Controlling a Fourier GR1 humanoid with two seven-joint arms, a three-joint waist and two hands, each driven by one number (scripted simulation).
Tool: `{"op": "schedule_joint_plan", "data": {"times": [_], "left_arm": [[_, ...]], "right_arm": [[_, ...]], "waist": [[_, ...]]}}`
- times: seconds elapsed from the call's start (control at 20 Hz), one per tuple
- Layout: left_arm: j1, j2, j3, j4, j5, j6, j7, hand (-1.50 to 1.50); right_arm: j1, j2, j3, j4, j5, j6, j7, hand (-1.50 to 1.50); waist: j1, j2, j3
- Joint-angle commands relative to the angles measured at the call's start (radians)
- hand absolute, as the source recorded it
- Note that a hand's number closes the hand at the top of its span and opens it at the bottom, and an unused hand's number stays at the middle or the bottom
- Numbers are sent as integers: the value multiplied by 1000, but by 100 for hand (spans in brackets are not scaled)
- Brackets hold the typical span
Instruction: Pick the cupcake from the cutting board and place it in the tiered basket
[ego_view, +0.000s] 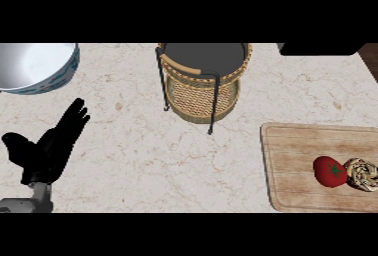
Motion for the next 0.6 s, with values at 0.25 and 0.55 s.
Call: {"op": "schedule_joint_plan", "data": {"times": [0.25,0.55], "left_arm": [[-29,-26,41,19,-20,-35,27,0],[-7,-64,47,-2,-44,-36,27,0]], "right_arm": [[-112,141,101,52,170,70,164,-150],[-53,274,171,95,341,13,140,-150]], "waist": [[6,0,3],[0,-1,3]]}}
